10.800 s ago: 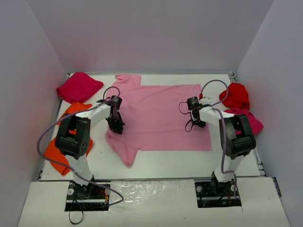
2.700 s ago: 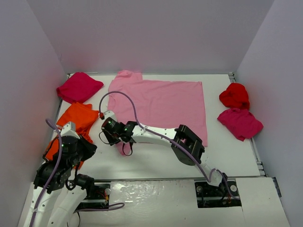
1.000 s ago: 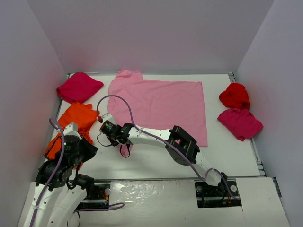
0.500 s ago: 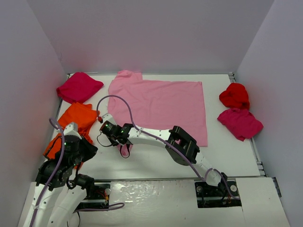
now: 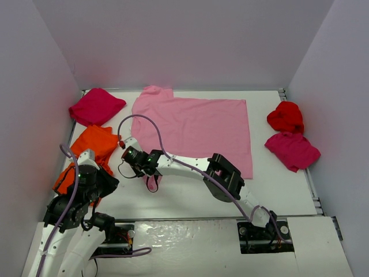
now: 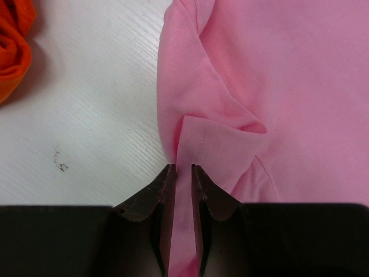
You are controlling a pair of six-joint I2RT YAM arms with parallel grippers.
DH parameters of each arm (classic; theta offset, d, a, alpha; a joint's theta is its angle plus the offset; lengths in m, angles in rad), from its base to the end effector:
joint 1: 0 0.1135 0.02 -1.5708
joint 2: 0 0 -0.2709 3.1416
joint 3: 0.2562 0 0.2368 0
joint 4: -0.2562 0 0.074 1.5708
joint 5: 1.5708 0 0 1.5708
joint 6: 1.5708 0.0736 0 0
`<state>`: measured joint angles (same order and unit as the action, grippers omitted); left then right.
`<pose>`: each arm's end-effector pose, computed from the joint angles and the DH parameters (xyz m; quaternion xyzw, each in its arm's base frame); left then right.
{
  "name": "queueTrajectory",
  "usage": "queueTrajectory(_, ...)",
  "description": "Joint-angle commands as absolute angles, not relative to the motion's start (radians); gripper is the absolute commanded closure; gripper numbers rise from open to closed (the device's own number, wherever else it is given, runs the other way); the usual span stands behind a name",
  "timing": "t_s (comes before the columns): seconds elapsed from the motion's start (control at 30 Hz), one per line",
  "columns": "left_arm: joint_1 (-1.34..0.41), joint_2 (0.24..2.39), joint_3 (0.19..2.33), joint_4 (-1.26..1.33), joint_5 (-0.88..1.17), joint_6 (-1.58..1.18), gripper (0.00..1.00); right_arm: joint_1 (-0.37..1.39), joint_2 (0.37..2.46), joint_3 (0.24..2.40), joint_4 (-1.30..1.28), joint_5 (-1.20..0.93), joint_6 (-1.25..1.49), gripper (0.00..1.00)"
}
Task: Fold and stack the t-shirts
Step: Flatten the tshirt out
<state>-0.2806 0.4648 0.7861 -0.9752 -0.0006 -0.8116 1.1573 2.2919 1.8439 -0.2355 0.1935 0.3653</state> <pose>0.0897 -0.0258 0.2744 -0.2354 0.8653 -0.2296 0.3783 0.2318 0.4931 0.1795 -0.3085 0.8454 0.2316 0.3695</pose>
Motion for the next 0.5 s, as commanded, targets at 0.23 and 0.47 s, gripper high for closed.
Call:
queueTrajectory(0.23,-0.282,0.482,0.795,-0.934,0.000,-0.801,1.00,1.140,2.192,1.844,-0.230,0.209,0.374,0.89)
queueTrajectory(0.47,-0.282,0.482,0.795,-0.937,0.000,-0.800,1.00,1.140,2.207,1.877,-0.228,0.198,0.369,0.81)
